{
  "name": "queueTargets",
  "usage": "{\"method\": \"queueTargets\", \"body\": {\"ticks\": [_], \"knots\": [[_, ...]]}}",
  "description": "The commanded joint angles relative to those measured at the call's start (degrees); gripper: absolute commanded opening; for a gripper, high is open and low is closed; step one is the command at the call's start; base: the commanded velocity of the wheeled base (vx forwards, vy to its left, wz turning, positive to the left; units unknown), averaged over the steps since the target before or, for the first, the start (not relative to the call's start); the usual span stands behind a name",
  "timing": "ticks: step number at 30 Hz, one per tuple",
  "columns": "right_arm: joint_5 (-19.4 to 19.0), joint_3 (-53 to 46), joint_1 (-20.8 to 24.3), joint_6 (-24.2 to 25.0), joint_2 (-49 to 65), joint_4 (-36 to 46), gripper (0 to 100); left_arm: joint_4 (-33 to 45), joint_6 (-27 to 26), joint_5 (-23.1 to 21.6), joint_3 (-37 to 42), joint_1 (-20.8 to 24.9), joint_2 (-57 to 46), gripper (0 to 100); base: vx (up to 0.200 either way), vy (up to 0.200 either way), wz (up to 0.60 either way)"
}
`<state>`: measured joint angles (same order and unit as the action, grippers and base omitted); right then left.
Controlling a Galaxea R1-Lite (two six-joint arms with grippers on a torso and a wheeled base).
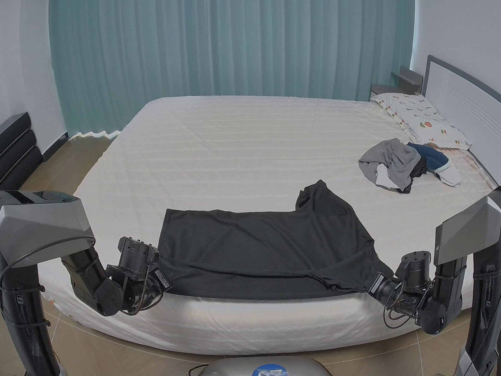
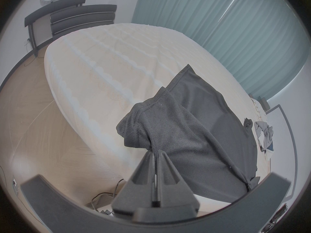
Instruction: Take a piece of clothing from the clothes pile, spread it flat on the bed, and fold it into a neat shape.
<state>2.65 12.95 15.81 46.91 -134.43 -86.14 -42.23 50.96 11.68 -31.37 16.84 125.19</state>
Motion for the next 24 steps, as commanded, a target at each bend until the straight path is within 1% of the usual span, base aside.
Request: {"method": "queueTargets", "body": {"ticks": [1, 2, 3, 5, 9, 12, 14, 20, 21, 24], "knots": [[-0.4, -0.3, 0.7, 0.0, -1.6, -0.1, 100, 0.0, -0.6, -0.7, 1.2, 0.1, 0.2, 0, 0.0, 0.0, 0.0], [-0.4, -0.3, 0.7, 0.0, -1.6, -0.1, 100, 0.0, -0.7, -0.9, 1.3, 0.2, 0.1, 0, 0.0, 0.0, 0.0], [-0.9, -0.2, 0.7, 0.0, -1.7, -0.1, 100, 0.0, -0.7, -1.7, 1.6, 0.5, -0.2, 100, 0.0, 0.0, 0.0], [-1.4, -0.2, 0.4, 0.0, -1.2, -0.2, 100, 0.0, -0.6, -2.2, 1.6, 0.5, -0.6, 100, 0.0, 0.0, 0.0], [-1.2, -0.5, -0.4, 0.1, 0.1, -0.4, 100, 0.0, -0.7, -2.4, 1.7, 0.4, -1.4, 100, 0.0, 0.0, 0.0], [-0.9, -1.4, -1.8, 0.0, 0.3, -2.2, 100, 0.0, -0.7, -2.4, 1.7, 0.2, -1.9, 100, 0.0, 0.0, 0.0], [-1.0, -2.6, -3.1, -0.1, 0.2, -3.3, 100, 0.0, -0.7, -2.2, 1.8, 0.2, -2.1, 100, 0.0, 0.0, 0.0], [-1.2, -4.3, -6.8, -0.1, -0.5, -3.4, 100, 0.4, -0.8, -2.4, 1.8, 0.0, -3.3, 100, 0.0, 0.0, 0.0], [-1.2, -4.3, -6.8, -0.1, -0.5, -3.4, 100, 0.4, -0.8, -2.4, 1.8, 0.0, -3.3, 100, 0.0, 0.0, 0.0], [-1.8, -3.6, -9.5, 0.8, 0.4, -3.5, 100, 0.2, -0.8, -2.5, 1.8, 0.0, -3.4, 100, 0.0, 0.0, 0.0]]}}
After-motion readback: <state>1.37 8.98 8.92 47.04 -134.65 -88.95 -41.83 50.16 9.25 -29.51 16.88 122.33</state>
